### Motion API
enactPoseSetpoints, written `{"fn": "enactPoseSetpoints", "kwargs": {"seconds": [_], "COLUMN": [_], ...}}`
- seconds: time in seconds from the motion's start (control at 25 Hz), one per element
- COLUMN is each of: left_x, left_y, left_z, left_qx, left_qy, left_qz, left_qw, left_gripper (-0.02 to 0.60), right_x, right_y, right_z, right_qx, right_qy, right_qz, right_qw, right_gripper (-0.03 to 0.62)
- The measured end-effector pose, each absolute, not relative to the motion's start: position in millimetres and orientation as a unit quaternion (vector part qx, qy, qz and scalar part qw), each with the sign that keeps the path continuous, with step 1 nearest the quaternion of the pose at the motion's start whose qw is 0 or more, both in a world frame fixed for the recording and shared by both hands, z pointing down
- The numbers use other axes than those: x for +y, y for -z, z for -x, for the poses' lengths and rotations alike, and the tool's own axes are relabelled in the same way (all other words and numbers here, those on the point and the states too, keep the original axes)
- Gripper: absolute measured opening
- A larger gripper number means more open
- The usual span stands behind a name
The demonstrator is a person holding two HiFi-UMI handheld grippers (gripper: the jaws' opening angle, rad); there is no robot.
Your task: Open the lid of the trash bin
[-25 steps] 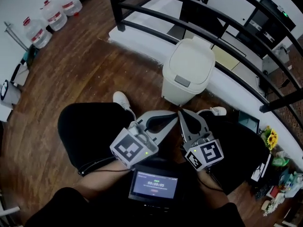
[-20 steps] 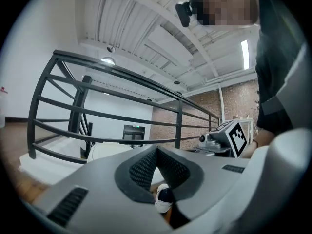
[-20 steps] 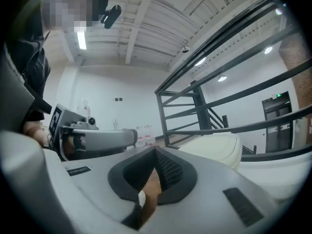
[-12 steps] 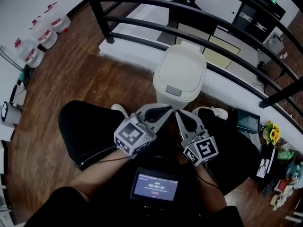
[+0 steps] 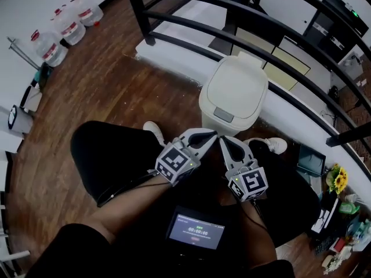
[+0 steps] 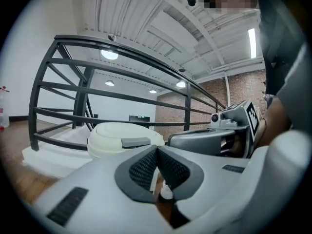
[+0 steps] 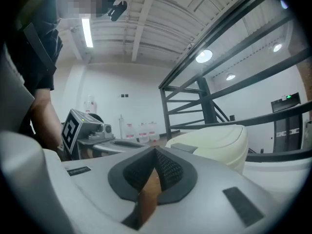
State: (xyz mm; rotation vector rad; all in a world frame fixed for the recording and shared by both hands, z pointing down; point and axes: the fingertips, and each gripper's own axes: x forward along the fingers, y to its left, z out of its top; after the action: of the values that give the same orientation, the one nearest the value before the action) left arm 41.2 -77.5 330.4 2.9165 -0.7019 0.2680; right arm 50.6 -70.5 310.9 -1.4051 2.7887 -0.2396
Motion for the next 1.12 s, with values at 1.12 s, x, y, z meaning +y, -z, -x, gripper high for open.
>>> {"fn": "enactPoseSetpoints", "kwargs": {"seconds": [1.12], "left_x": [-151.5], "left_y": [-593.5], "left_z": [-28.7], "left_qx": [-0.269], "left_qy": [-0.228], "left_qz": [-0.923], "left_qw": [0.156], "left_gripper": [0.038], "right_x": [-140.1], "right_y": [-494.1], "right_z": [-31.4], "right_qx": [0.874], "right_qy": [0.199], "right_qz": [0.436], "right_qw": [-0.078], "right_gripper": [0.018]}}
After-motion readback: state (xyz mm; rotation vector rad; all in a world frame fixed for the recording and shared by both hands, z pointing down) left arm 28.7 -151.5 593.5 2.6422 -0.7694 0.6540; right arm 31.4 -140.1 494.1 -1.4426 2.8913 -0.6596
